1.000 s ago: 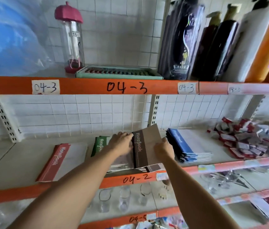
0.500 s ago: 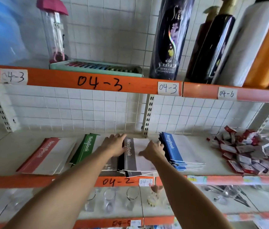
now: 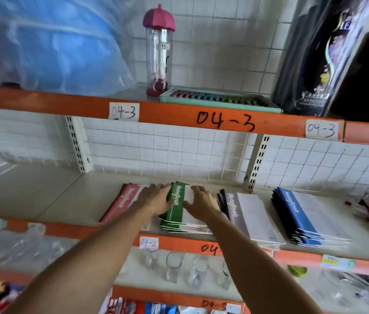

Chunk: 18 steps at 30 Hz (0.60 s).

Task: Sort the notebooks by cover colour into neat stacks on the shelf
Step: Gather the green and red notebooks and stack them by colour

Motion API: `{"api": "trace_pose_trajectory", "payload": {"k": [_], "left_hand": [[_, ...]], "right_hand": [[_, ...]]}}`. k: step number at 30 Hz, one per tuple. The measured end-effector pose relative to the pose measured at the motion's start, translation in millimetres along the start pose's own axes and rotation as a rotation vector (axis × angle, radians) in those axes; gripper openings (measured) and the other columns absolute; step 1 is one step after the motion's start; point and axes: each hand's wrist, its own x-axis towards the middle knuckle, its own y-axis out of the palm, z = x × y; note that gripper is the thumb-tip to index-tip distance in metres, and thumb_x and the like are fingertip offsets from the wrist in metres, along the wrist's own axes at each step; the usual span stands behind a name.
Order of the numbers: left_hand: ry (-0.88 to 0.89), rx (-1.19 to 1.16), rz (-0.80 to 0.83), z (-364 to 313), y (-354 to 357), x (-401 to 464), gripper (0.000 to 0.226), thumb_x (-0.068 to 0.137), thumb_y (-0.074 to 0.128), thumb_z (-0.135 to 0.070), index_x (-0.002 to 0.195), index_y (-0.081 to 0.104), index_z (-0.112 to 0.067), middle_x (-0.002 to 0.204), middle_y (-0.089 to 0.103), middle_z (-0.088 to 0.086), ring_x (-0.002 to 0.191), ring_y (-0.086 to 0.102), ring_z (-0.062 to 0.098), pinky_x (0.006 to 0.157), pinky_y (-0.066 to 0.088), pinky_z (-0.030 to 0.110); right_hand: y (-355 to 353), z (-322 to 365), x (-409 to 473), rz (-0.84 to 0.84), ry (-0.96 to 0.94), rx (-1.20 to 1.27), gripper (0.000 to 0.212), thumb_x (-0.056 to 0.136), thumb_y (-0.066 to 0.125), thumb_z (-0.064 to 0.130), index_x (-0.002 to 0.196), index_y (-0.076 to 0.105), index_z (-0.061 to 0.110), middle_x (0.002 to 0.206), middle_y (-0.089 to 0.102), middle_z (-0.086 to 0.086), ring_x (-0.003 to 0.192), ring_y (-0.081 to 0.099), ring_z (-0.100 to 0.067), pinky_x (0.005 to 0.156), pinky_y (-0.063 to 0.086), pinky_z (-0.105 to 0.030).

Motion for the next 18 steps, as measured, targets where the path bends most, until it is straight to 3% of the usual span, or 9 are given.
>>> {"api": "trace_pose_trajectory", "payload": {"k": [4, 8, 12, 18], "left_hand": [[-0.070, 0.096, 0.047, 80, -6, -32, 0.057, 0.094, 0.053, -0.053, 0.141, 0.045, -0.021, 0.144, 0.050, 0.006, 0.127, 0.050, 0.029, 0.103, 0.043, 0.044], [-0.143, 0.082, 0.059, 161, -13, -66, 0.053, 0.090, 0.056, -0.054, 0.134, 0.048, -0.024, 0.131, 0.058, 0.005, 0.115, 0.054, 0.028, 0.088, 0.044, 0.040], [-0.165, 0.170, 0.084, 238, -17, -102, 0.055, 0.093, 0.052, -0.054, 0.139, 0.046, -0.024, 0.139, 0.052, 0.004, 0.128, 0.046, 0.028, 0.102, 0.042, 0.040], [-0.287, 0.103, 0.110, 325, -25, -134, 0.054, 0.094, 0.049, -0.054, 0.137, 0.043, -0.022, 0.133, 0.057, 0.006, 0.122, 0.051, 0.029, 0.096, 0.041, 0.040]], "right_hand": [[46, 83, 0, 0.069, -0.030, 0.049, 0.063, 0.089, 0.063, 0.045, 0.140, 0.044, 0.014, 0.144, 0.047, -0.011, 0.128, 0.047, -0.032, 0.105, 0.040, -0.039], [91, 164, -3, 0.104, -0.112, 0.056, 0.065, 0.091, 0.063, 0.044, 0.144, 0.041, 0.013, 0.147, 0.044, -0.011, 0.130, 0.045, -0.033, 0.107, 0.040, -0.040], [126, 231, -2, 0.120, -0.138, 0.056, 0.065, 0.087, 0.064, 0.042, 0.140, 0.043, 0.012, 0.144, 0.046, -0.013, 0.129, 0.046, -0.034, 0.105, 0.040, -0.040], [165, 311, 10, 0.185, -0.195, 0.013, 0.066, 0.090, 0.061, 0.045, 0.143, 0.041, 0.010, 0.147, 0.044, -0.012, 0.133, 0.043, -0.032, 0.109, 0.038, -0.042]]}}
